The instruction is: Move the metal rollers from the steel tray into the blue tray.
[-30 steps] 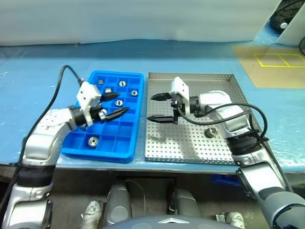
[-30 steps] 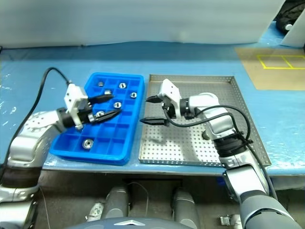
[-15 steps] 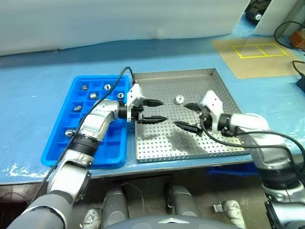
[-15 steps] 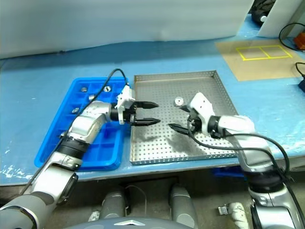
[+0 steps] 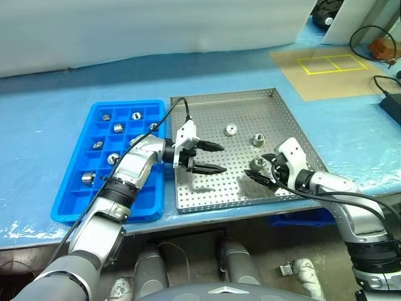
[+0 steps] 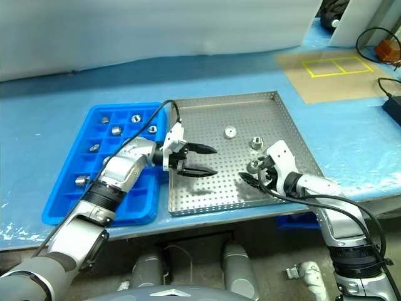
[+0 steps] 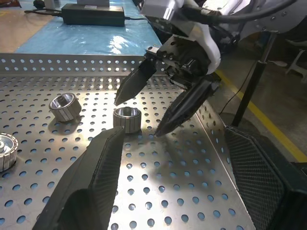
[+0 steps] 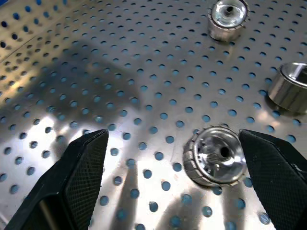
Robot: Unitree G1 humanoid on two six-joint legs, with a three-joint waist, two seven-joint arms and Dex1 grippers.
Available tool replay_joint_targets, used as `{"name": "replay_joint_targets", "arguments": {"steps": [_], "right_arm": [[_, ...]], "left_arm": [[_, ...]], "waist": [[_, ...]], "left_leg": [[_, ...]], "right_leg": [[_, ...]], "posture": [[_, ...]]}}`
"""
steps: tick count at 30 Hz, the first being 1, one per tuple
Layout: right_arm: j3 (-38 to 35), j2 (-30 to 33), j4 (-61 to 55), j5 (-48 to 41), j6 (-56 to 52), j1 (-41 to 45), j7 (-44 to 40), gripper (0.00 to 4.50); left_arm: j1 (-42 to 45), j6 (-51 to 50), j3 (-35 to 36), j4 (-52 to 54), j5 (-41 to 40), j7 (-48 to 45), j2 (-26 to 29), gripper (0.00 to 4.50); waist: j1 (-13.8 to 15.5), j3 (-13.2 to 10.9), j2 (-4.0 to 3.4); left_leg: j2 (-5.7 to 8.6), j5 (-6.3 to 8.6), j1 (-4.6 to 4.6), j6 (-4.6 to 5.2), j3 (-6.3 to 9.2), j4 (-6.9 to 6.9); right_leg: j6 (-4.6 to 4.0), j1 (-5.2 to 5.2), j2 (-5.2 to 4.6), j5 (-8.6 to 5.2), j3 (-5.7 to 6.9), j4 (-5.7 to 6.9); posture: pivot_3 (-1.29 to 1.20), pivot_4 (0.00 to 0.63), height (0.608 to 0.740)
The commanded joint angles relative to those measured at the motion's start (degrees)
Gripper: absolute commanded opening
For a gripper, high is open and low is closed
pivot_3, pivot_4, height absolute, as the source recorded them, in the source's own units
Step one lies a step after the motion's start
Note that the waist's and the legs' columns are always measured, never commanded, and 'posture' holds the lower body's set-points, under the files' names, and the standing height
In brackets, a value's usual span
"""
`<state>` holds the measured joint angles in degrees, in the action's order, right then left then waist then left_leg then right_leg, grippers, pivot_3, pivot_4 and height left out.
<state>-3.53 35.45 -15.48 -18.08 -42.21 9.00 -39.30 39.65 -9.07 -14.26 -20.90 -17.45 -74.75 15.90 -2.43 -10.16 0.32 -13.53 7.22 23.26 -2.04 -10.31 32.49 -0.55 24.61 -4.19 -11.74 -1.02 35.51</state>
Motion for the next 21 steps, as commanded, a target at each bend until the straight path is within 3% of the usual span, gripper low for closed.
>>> {"name": "replay_joint_targets", "arguments": {"steps": [1, 8, 11, 17, 21], "right_arm": [[-0.4, 0.1, 2.7, 0.8, 3.1, 1.2, 0.3, 4.50], [2.6, -0.1, 6.5, 1.8, 5.6, 3.0, -1.1, 4.50], [3.3, -0.8, 7.1, 1.9, 6.9, 3.8, -1.2, 3.88], [4.4, -0.9, 8.4, 3.5, 8.4, 4.8, -0.9, 1.78], [4.8, -1.0, 9.0, 4.5, 9.2, 5.1, -0.7, 1.64]], "left_arm": [[-0.6, 1.1, 0.7, 1.6, 0.3, 0.2, 0.6, 3.46], [-1.6, 0.9, 1.4, 2.7, 0.4, 1.6, 1.3, 3.46], [-2.1, 1.0, 1.5, 3.2, 0.5, 2.0, 1.7, 3.51], [-3.1, -1.2, 1.6, 5.2, -0.5, 1.3, 3.2, 3.51], [-3.3, -0.2, 1.5, 4.7, 0.4, 1.6, 4.0, 3.51]], "waist": [[0.0, 0.0, 0.00], [0.0, 0.0, 0.00], [0.1, 0.0, 0.00], [0.1, 0.0, 0.00], [0.1, 0.0, 0.00]], "left_leg": [[0.00, 0.00, 0.00, 0.01, 0.00, -0.02], [-0.02, 0.03, 0.03, 0.04, -0.01, -0.12], [-0.01, 0.03, 0.02, 0.04, -0.01, -0.10], [-0.01, 0.03, 0.02, 0.04, -0.02, -0.12], [-0.01, 0.03, 0.02, 0.04, -0.02, -0.16]], "right_leg": [[-0.16, 0.00, 0.00, 0.09, 0.00, -0.03], [-0.20, 0.01, 0.00, 0.12, 0.02, -0.14], [-0.20, 0.00, -0.01, 0.12, 0.01, -0.15], [-0.20, 0.00, -0.01, 0.12, 0.02, -0.15], [-0.20, 0.00, -0.01, 0.12, 0.02, -0.20]], "posture": [[-0.51, 0.150, 0.740], [-0.48, 0.150, 0.740], [-0.47, 0.150, 0.740], [-0.46, 0.150, 0.740], [-0.46, 0.150, 0.740]]}}
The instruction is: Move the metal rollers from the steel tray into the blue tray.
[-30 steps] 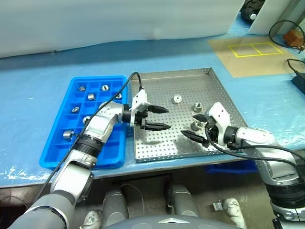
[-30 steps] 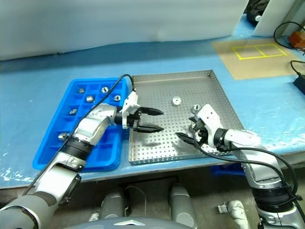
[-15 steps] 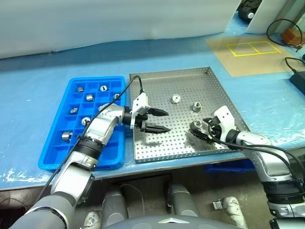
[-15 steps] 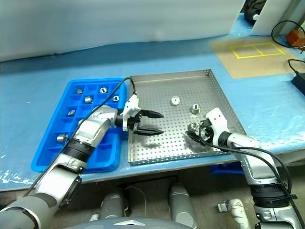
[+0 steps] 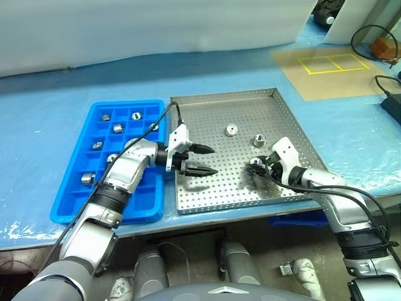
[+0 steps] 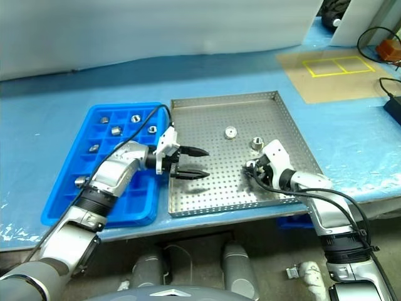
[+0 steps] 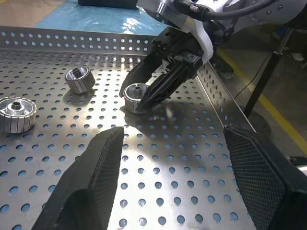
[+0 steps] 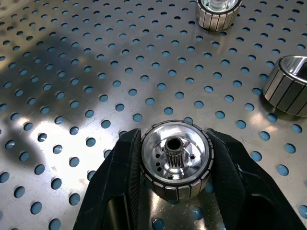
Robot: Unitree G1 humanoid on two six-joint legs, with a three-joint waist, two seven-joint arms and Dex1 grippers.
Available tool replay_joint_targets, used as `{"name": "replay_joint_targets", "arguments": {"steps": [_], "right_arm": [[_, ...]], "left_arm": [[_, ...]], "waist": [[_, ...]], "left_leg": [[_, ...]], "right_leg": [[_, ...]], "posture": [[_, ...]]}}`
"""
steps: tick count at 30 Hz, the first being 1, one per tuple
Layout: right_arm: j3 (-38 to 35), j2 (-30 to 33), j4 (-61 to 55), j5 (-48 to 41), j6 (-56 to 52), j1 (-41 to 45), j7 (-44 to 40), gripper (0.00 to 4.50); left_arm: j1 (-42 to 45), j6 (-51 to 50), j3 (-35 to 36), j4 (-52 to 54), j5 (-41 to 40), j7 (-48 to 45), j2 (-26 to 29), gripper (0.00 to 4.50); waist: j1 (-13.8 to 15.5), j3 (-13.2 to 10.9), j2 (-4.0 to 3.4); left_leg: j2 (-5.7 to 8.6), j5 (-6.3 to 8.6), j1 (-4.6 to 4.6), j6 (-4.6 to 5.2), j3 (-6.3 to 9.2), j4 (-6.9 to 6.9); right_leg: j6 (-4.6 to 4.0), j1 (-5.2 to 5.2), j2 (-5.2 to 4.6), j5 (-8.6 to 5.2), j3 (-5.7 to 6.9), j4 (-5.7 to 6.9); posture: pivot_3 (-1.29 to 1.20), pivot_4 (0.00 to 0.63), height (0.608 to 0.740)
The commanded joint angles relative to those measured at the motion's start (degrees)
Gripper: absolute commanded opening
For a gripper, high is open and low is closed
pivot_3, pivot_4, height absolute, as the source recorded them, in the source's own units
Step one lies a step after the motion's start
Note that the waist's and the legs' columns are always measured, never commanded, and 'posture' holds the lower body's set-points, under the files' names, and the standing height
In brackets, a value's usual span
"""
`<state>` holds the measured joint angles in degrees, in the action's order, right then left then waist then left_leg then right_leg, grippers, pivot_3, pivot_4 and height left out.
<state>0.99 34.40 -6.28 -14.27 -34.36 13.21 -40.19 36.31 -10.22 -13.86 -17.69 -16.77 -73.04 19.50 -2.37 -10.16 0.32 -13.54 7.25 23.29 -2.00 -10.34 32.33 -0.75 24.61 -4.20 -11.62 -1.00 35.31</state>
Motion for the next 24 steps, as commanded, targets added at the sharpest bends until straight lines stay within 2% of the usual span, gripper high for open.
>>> {"name": "replay_joint_targets", "arguments": {"steps": [1, 8, 15, 24], "right_arm": [[0.3, -0.1, -0.1, 0.7, 1.7, 1.0, 0.0, 1.64], [1.7, -1.3, -1.1, 1.2, 1.1, 5.0, 0.5, 1.64], [7.2, -4.4, -3.9, -2.6, -0.1, 14.5, -7.5, 1.64], [17.3, -15.9, 15.4, 1.9, 11.6, 29.2, -15.9, 1.64]], "left_arm": [[0.1, 1.1, 1.2, 1.4, -0.2, 0.0, 0.5, 3.51], [0.5, 0.6, 3.4, 2.1, -0.6, 0.8, 3.1, 3.51], [-6.1, -3.8, 9.6, 12.6, -3.3, 1.2, 14.0, 3.51], [-18.7, -9.9, 21.4, 25.8, -5.7, 11.0, 21.6, 3.51]], "waist": [[0.0, 0.0, 0.00], [-0.1, 0.0, 0.00], [0.0, 0.0, -0.03], [3.8, 0.0, -0.04]], "left_leg": [[0.00, 0.00, 0.00, 0.00, 0.00, 0.00], [-0.02, 0.00, -0.01, -0.01, -0.02, -0.01], [-0.12, -0.04, -0.01, -0.09, -0.07, -0.24], [-0.12, -0.11, 0.02, -0.22, -0.04, -0.39]], "right_leg": [[0.00, 0.00, 0.00, 0.00, 0.00, 0.00], [0.01, 0.03, 0.01, 0.00, -0.01, 0.00], [-0.02, 0.22, 0.06, 0.01, 0.02, 0.03], [-0.03, 0.29, -0.01, 0.01, 0.18, 0.12]], "posture": [[-0.46, 0.150, 0.740], [-0.43, 0.150, 0.740], [-0.28, 0.150, 0.740], [0.00, 0.150, 0.740]]}}
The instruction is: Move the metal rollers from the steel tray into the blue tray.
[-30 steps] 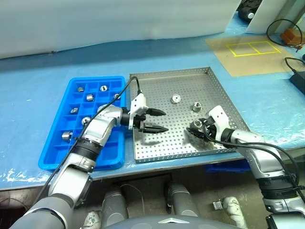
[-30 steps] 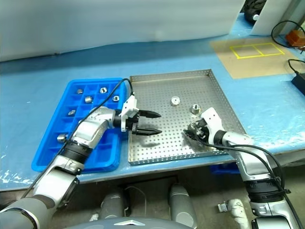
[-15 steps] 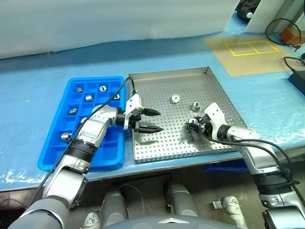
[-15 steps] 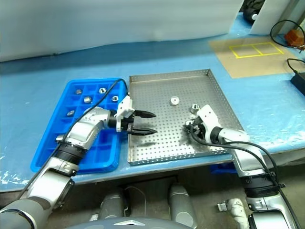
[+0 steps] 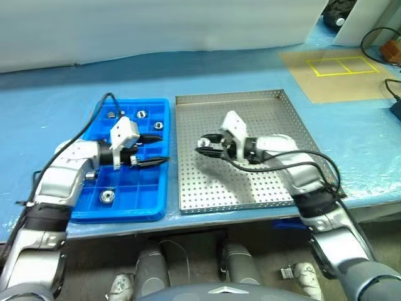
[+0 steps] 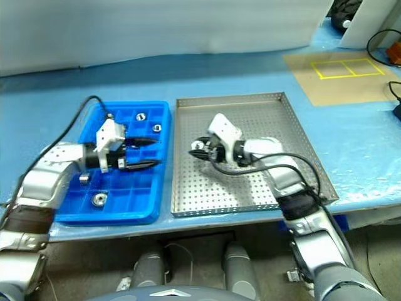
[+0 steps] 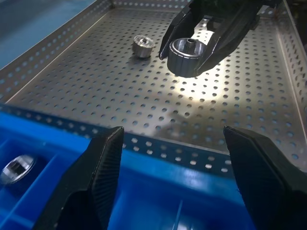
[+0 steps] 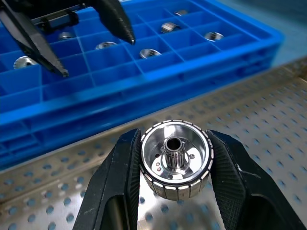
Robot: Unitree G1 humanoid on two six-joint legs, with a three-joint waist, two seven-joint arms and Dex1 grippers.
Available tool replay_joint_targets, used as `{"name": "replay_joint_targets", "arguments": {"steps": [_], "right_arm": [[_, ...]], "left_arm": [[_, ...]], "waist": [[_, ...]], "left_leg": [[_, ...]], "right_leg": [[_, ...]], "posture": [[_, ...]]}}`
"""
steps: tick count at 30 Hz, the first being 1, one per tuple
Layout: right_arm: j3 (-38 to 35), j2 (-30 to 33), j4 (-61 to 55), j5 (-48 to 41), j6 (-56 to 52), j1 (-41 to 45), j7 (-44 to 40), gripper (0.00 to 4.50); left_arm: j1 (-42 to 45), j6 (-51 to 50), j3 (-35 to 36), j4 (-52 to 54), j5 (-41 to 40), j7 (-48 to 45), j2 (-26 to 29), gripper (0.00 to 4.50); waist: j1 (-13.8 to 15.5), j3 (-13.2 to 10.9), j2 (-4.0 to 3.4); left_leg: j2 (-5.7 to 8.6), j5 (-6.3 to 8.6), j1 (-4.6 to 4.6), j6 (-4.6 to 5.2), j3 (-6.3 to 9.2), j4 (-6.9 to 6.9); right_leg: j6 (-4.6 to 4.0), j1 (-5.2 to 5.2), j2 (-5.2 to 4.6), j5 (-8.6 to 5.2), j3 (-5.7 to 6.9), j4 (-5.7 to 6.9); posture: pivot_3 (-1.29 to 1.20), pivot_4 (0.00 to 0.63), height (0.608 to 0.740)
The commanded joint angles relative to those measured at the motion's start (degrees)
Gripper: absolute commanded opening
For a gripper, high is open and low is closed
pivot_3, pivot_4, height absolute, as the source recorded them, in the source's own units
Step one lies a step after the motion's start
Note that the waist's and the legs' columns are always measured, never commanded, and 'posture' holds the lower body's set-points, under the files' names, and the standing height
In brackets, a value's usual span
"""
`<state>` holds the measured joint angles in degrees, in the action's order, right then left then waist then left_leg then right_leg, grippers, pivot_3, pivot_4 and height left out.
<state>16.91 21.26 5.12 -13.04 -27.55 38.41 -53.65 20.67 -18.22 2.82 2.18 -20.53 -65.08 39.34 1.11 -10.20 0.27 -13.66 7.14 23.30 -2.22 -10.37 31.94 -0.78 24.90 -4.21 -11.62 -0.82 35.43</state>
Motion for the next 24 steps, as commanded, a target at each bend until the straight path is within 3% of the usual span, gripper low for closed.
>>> {"name": "replay_joint_targets", "arguments": {"steps": [1, 12, 22, 24], "right_arm": [[1.8, -4.0, 5.9, 1.0, 6.0, 5.2, -3.2, 1.64], [4.4, -18.8, 24.7, 3.8, 15.3, 13.9, -7.6, 1.64], [6.0, -23.9, 34.8, 9.9, 23.9, 14.1, -6.5, 1.64], [5.4, -23.8, 34.6, 9.4, 23.2, 13.2, -7.8, 2.37]], "left_arm": [[-4.6, -2.6, 5.9, 7.3, -2.2, 4.0, 2.3, 3.51], [-25.9, -9.7, 24.6, 22.0, -6.4, 13.3, 4.7, 3.51], [-28.4, -11.5, 24.3, 26.0, -8.3, 16.9, 4.5, 3.51], [-27.7, -11.6, 23.4, 26.1, -8.6, 17.1, 4.7, 3.51]], "waist": [[0.7, 0.0, 0.00], [4.9, 0.0, 0.03], [7.3, 0.0, 0.03], [7.5, 0.0, 0.03]], "left_leg": [[0.00, -0.01, 0.04, -0.01, 0.01, -0.01], [-0.10, -0.25, 0.25, -0.41, 0.36, -0.64], [-0.09, -0.28, 0.25, -0.47, 0.51, -0.78], [-0.09, -0.30, 0.25, -0.52, 0.52, -0.85]], "right_leg": [[0.00, 0.04, 0.00, 0.00, 0.02, 0.01], [-0.23, 0.22, 0.00, -0.14, 0.68, 0.01], [-0.23, 0.22, -0.02, -0.18, 0.78, 0.04], [-0.23, 0.25, -0.01, -0.19, 0.78, 0.04]], "posture": [[0.02, 0.150, 0.740], [0.26, 0.150, 0.740], [0.28, 0.150, 0.740], [0.28, 0.150, 0.740]]}}
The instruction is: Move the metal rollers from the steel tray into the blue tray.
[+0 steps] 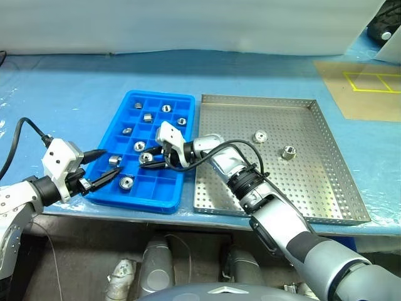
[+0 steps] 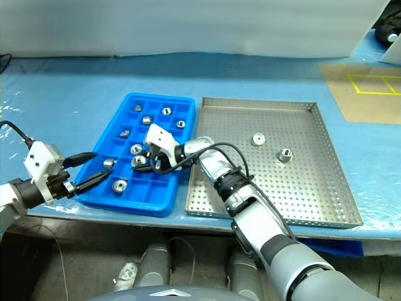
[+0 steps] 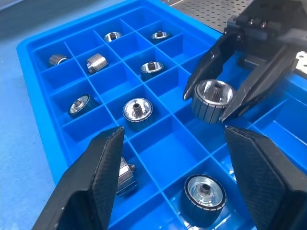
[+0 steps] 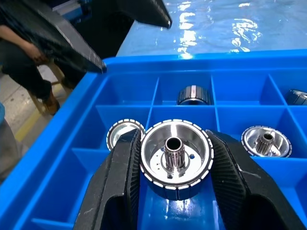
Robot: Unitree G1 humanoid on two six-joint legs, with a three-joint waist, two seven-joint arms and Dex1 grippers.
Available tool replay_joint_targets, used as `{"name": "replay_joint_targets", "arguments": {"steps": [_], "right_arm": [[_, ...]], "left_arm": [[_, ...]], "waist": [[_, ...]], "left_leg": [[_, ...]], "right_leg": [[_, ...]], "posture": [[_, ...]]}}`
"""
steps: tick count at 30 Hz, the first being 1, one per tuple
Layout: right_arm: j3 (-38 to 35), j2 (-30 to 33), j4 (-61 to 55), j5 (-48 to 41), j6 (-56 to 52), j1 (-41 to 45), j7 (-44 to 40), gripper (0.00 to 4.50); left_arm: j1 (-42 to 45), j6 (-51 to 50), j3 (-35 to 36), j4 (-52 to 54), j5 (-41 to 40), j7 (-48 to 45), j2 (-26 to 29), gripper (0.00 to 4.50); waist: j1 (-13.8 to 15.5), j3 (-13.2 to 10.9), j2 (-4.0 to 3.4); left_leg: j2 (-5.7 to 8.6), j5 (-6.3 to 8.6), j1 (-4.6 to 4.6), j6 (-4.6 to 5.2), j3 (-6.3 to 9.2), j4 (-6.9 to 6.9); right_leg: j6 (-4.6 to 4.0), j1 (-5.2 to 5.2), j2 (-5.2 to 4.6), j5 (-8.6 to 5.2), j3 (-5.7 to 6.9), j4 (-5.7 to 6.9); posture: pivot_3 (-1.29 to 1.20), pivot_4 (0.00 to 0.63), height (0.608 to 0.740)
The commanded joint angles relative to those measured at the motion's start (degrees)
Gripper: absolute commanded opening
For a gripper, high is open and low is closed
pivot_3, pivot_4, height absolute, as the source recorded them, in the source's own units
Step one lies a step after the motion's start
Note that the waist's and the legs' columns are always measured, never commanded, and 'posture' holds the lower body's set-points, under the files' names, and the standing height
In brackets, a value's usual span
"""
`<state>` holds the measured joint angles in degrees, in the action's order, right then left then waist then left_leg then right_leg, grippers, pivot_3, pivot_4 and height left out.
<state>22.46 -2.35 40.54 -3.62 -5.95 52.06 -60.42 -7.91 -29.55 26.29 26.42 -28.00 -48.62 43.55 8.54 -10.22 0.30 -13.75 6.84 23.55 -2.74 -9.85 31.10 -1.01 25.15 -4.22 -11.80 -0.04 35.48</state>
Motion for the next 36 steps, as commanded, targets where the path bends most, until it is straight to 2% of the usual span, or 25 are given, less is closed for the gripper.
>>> {"name": "replay_joint_targets", "arguments": {"steps": [1, 4, 8, 12, 16, 23, 29, 33, 36], "right_arm": [[-0.6, -0.2, -1.2, -0.3, 1.1, -0.7, -1.4, 2.67], [-2.0, 0.0, -0.6, 0.7, 0.1, -0.1, 2.0, 3.61], [-4.2, 1.1, -2.5, -0.3, -1.5, 0.1, 3.1, 3.61], [-7.6, 5.1, -7.7, -1.0, -3.3, -0.5, 4.9, 3.61], [-11.6, 10.4, -13.0, -1.3, -6.1, -1.9, 8.3, 3.61], [-18.4, 20.7, -22.2, -1.6, -11.9, -7.6, 13.8, 3.61], [-24.5, 28.3, -30.2, -3.1, -16.8, -14.9, 17.8, 3.61], [-26.2, 29.6, -35.4, -3.5, -19.4, -19.1, 20.1, 3.61], [-26.6, 29.9, -35.8, -3.1, -20.0, -21.6, 22.1, 3.61]], "left_arm": [[1.1, -0.3, -0.3, 1.8, -1.2, 0.7, 0.6, 3.51], [3.7, -0.4, -2.1, 0.9, -1.6, 0.1, 1.3, 3.51], [8.1, -0.1, -5.9, -1.1, -1.6, -0.7, 1.6, 3.51], [16.3, 1.2, -12.7, -5.9, -0.7, -2.7, 0.5, 3.51], [26.2, 5.2, -21.1, -14.2, 2.2, -5.3, -3.4, 3.51], [39.8, 12.3, -31.5, -28.2, 6.2, -12.2, -12.1, 3.51], [46.0, 17.2, -35.5, -37.7, 8.0, -17.7, -18.1, 3.51], [47.3, 19.1, -36.2, -41.1, 8.9, -19.8, -19.9, 3.51], [47.9, 20.0, -36.5, -42.9, 9.4, -20.8, -21.0, 3.51]], "waist": [[0.1, 0.0, 0.00], [0.1, 0.0, 0.01], [0.0, 0.0, 0.01], [0.1, 0.0, 0.01], [-0.6, 0.0, 0.02], [-4.3, 0.1, 0.07], [-6.9, 0.1, 0.08], [-9.2, 0.1, 0.07], [-9.4, 0.1, 0.07]], "left_leg": [[0.00, -0.01, 0.00, -0.01, 0.00, -0.01], [0.01, -0.02, -0.01, -0.04, 0.00, -0.02], [0.02, -0.05, -0.03, -0.07, 0.00, 0.00], [0.03, -0.08, -0.04, -0.12, -0.01, 0.06], [0.05, -0.16, -0.06, -0.25, -0.03, 0.19], [0.05, -0.34, -0.02, -0.49, -0.04, 0.29], [0.08, -0.25, -0.06, -0.33, -0.16, 0.32], [0.05, -0.20, -0.19, -0.24, -0.22, 0.38], [0.03, -0.09, -0.37, -0.05, -0.22, 0.44]], "right_leg": [[0.00, 0.01, 0.01, 0.00, 0.00, 0.00], [-0.01, 0.01, 0.01, 0.01, -0.02, 0.00], [-0.02, 0.00, 0.01, 0.01, -0.02, 0.06], [-0.02, 0.00, 0.00, 0.01, -0.03, 0.18], [0.00, -0.04, 0.00, 0.03, -0.07, 0.26], [-0.01, -0.05, 0.06, 0.06, -0.15, 0.21], [0.00, -0.06, 0.07, 0.06, -0.29, 0.14], [-0.01, -0.08, 0.18, 0.06, -0.46, 0.18], [-0.01, -0.23, 0.23, 0.06, -0.53, 0.19]], "posture": [[0.28, 0.150, 0.740], [0.23, 0.150, 0.740], [0.18, 0.150, 0.740], [0.05, 0.150, 0.740], [-0.07, 0.150, 0.740], [-0.24, 0.150, 0.740], [-0.37, 0.150, 0.740], [-0.42, 0.150, 0.740], [-0.44, 0.150, 0.740]]}}
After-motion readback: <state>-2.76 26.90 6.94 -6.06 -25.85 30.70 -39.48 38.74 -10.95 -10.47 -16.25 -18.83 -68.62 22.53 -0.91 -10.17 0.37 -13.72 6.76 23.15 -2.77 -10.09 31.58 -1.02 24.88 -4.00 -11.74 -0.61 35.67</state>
